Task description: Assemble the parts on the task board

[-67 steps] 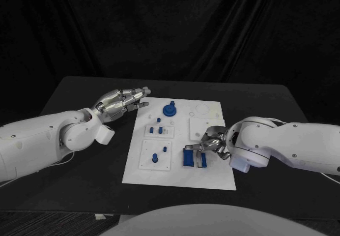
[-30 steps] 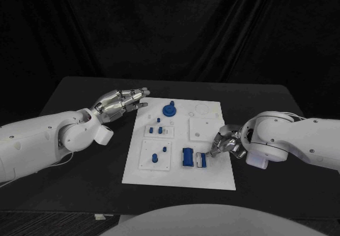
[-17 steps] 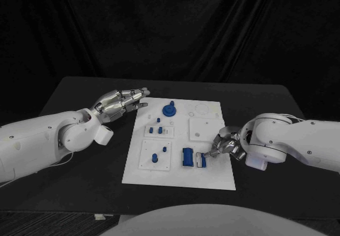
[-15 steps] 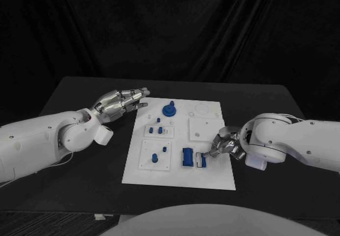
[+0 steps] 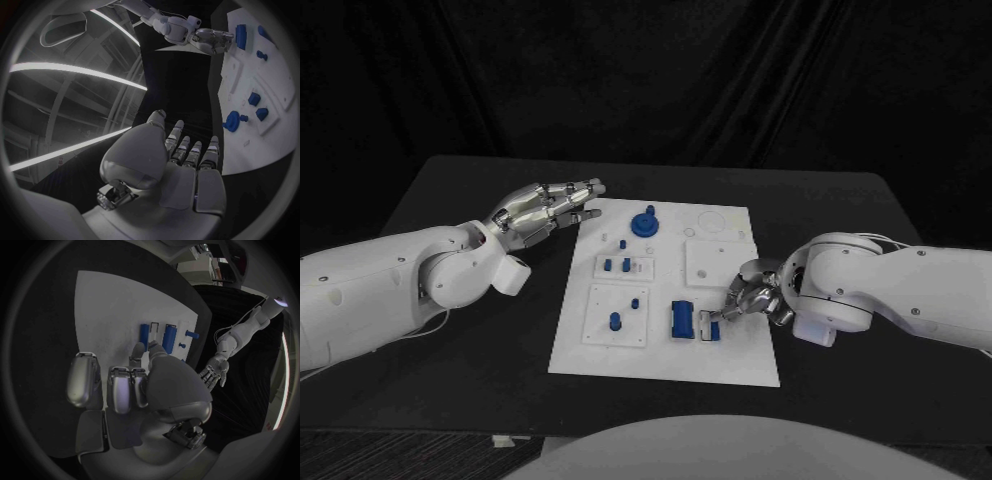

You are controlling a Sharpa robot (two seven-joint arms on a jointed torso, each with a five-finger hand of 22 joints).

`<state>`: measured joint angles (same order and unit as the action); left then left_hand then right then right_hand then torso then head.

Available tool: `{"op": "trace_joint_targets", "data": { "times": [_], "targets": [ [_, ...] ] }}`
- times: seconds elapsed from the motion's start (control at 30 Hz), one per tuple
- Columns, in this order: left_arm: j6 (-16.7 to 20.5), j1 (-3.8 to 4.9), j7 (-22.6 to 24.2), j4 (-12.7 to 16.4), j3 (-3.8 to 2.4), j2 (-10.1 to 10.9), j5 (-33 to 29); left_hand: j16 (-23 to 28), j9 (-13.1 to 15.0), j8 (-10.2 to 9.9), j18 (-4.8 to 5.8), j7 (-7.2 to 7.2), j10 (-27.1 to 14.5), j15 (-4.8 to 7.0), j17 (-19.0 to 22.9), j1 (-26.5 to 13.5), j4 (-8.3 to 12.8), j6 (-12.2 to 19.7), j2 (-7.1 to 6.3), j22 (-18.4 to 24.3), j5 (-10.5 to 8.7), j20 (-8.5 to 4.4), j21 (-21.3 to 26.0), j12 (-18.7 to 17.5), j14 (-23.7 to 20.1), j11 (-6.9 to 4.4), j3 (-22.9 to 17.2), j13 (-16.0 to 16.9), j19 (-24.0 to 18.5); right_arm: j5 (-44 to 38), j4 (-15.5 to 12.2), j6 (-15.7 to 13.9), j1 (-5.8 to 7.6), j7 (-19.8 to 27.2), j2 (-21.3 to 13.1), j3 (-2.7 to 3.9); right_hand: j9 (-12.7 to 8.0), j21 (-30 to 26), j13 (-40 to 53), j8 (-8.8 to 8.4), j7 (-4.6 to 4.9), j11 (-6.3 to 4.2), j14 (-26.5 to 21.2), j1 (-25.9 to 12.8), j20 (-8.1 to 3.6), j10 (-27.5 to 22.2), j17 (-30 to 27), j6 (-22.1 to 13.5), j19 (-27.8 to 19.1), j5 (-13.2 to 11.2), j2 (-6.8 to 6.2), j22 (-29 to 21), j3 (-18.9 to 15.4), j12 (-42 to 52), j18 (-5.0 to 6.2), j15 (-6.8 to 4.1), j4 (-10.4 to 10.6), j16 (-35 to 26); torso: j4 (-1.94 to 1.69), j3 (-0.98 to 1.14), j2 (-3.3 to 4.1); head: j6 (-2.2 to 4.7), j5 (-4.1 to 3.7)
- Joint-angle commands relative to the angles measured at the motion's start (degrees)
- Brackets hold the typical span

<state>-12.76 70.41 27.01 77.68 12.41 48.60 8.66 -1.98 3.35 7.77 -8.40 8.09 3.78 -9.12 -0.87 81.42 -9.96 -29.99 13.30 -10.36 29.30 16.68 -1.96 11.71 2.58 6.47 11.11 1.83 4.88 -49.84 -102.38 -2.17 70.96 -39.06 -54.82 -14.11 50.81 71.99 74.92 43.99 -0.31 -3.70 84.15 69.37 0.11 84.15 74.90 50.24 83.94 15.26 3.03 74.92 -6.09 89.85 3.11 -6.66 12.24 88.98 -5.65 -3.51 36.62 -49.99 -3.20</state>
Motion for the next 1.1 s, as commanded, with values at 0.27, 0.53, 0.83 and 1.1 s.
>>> {"op": "trace_joint_targets", "data": {
  "times": [0.27,0.53,0.83,1.1],
  "targets": [
    [-0.69,-0.07,0.55,0.22,-0.06,0.0,-0.41,-0.34,0.07,0.19,0.33,0.09,0.0,-0.46,-0.07,-0.02,-0.04,-0.31,0.44,-0.03,0.18,0.1,-0.01,0.27,0.1,0.41,-0.23,0.07,0.27,-0.58,0.7,-0.35,-1.63,-2.09,0.84,0.0,0.37,-0.25,15.08,0.5,-0.15,-0.44,5.31,1.01,-0.59,5.85,12.43,-0.6,-0.02,1.03,0.11,10.04,0.07,0.15,0.71,-0.44,-0.73,-0.15,-0.04,0.01,-0.01,-0.01,0.07],
    [-0.71,-0.07,0.47,0.18,-0.06,-0.03,-0.41,-0.34,0.07,0.19,0.33,0.09,0.0,-0.46,-0.07,-0.02,-0.04,-0.31,0.44,-0.03,0.18,0.1,-0.01,0.27,0.1,0.41,-0.23,0.07,0.27,-1.39,0.84,-0.67,-2.24,-2.13,0.57,0.0,0.69,-0.42,15.08,-0.14,-0.16,-0.53,5.3,4.62,-0.76,5.85,12.41,-2.04,-0.07,1.32,0.51,10.0,1.67,0.15,0.73,-0.56,-2.72,-0.16,-0.02,0.01,0.01,-0.01,-0.01],
    [-0.81,-0.07,0.4,0.08,-0.06,-0.24,-0.41,-0.37,0.05,0.22,0.32,0.15,0.0,-0.51,-0.07,0.06,0.04,-0.21,0.44,-0.03,0.24,0.11,-0.03,0.23,0.12,0.47,-0.29,0.05,0.32,-1.56,0.61,-0.92,-2.35,-2.03,-0.13,0.0,-0.19,-0.45,15.08,-1.96,0.28,-0.29,5.3,5.75,-0.64,5.85,12.37,-3.36,-0.07,2.82,0.6,10.0,3.25,0.15,0.72,-0.38,-3.31,-0.18,0.03,0.01,-0.01,-0.01,0.04],
    [-0.86,-0.08,0.31,0.04,-0.06,-0.24,-0.41,-0.4,0.05,0.22,0.32,0.16,0.0,-0.52,-0.08,0.06,0.04,-0.21,0.45,-0.13,0.23,0.11,-0.05,0.23,0.15,0.47,-0.3,0.05,0.38,-1.58,0.17,-1.55,-2.37,-1.9,-0.98,0.0,-5.39,-0.65,15.08,-7.87,1.79,0.71,5.28,5.4,0.0,5.85,12.27,-4.92,-0.13,2.8,0.13,9.96,5.04,0.15,0.72,0.41,-2.79,-0.23,0.02,0.02,0.01,-0.01,0.16]
  ]
}}
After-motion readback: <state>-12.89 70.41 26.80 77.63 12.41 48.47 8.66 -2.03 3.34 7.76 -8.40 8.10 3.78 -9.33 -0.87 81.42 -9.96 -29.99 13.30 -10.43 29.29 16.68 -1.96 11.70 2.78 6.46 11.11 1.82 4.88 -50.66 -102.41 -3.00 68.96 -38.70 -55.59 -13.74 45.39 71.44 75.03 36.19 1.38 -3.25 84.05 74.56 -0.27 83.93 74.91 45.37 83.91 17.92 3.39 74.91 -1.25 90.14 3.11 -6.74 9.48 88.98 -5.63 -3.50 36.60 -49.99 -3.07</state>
